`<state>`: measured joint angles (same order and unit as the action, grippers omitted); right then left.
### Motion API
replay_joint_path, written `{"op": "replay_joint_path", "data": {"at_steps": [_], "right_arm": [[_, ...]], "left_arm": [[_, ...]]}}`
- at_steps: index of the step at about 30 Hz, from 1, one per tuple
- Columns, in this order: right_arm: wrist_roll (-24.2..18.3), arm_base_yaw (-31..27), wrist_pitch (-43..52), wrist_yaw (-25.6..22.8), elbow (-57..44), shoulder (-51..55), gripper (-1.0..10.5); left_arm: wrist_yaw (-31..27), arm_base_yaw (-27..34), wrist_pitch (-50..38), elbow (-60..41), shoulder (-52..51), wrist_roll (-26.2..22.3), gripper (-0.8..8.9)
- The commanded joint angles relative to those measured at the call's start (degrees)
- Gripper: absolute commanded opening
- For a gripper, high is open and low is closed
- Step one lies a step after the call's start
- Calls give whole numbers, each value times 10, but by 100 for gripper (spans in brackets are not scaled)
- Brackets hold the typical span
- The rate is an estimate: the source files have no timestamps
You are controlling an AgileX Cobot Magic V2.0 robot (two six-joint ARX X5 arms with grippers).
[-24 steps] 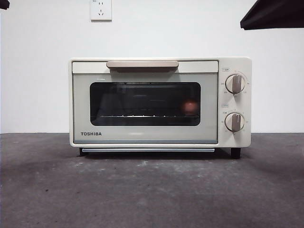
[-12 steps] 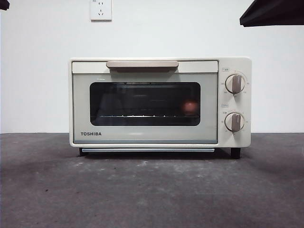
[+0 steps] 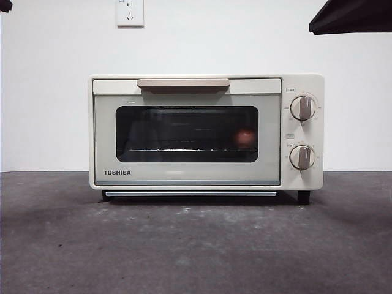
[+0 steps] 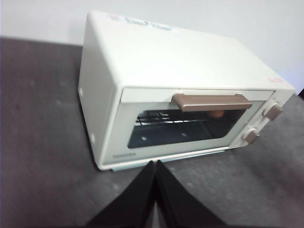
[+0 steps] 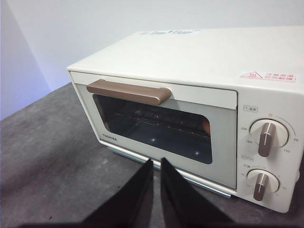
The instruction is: Eggoven
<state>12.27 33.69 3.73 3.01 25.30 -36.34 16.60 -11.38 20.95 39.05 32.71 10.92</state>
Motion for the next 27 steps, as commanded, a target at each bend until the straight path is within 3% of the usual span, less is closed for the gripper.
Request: {"op": "replay_joint_path", "data": {"at_steps": [1,5,13,27], "right_arm": [[-3,4,7,-1,1,-2,4],[-3,4,7,-1,1,-1,4],[-3,4,6,-1,1,-1,4],[-3,4,6,-1,1,-1,4]], "left_arm": [[-3,5,-22,3,-24,-120,8],[-3,33,-76,-36,-73,-176,8],[-21,98,-199,-191,-189,-190,8],[-23,130,-172,-361,-324,-167,8]]}}
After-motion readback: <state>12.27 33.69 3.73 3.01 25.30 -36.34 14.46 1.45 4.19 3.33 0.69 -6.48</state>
